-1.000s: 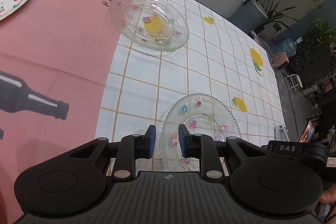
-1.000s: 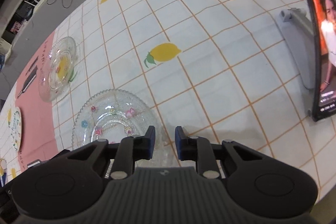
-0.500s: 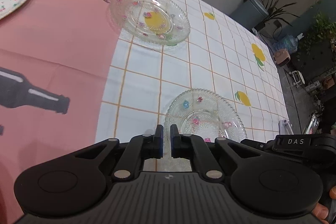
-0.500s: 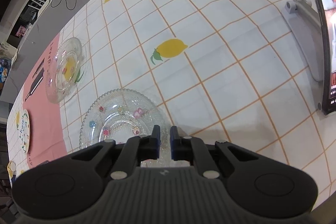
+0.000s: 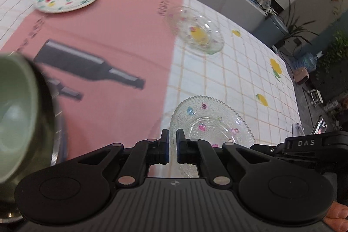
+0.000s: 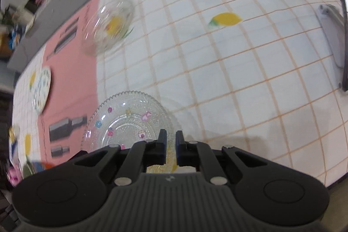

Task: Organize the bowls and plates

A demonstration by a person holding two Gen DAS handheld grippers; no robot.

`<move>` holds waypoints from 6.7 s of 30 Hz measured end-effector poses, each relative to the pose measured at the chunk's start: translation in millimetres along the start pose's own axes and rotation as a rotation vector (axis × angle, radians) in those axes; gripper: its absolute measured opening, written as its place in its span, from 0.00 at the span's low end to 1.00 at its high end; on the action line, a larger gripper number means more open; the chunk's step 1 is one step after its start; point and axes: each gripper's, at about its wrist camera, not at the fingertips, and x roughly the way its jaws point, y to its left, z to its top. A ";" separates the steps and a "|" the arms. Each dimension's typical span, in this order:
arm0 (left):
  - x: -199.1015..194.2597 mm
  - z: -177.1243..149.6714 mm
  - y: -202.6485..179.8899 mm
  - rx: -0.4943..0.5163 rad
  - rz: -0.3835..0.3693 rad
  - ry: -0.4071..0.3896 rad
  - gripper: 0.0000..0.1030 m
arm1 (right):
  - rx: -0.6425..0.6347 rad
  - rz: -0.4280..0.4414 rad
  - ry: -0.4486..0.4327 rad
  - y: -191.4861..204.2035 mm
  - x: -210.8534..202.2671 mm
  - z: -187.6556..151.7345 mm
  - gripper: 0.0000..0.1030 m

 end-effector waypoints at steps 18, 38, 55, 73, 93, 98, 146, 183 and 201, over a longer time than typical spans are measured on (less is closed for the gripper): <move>-4.3 -30.7 -3.1 0.046 0.076 -0.019 0.05 | -0.222 -0.120 0.139 41.4 30.2 -16.9 0.00; -12.6 -30.9 -11.8 0.127 0.139 -0.085 0.04 | 0.011 -0.144 0.029 11.9 12.6 -4.9 0.42; -20.2 -18.0 -13.4 0.153 0.111 -0.047 0.04 | -0.050 -0.165 0.093 17.3 24.0 -3.6 0.20; -14.4 70.9 -38.6 0.242 0.131 0.042 0.08 | -0.023 -0.154 -0.158 45.4 26.2 30.5 0.32; 83.1 175.0 -36.2 0.128 0.136 -0.010 0.42 | 0.092 -0.067 -0.292 54.1 52.3 139.6 0.44; 110.1 184.4 -42.3 0.155 0.162 -0.008 0.43 | 0.180 -0.003 -0.241 35.1 74.1 153.2 0.43; 129.9 180.2 -29.2 0.197 0.194 0.060 0.29 | 0.090 0.031 -0.160 58.1 79.9 157.4 0.30; 142.0 165.7 -48.6 0.352 0.225 0.069 0.51 | 0.054 0.023 -0.142 55.9 91.4 156.7 0.19; 109.7 166.7 -28.2 0.194 0.208 0.062 0.19 | 0.097 0.052 -0.116 47.1 82.2 146.2 0.10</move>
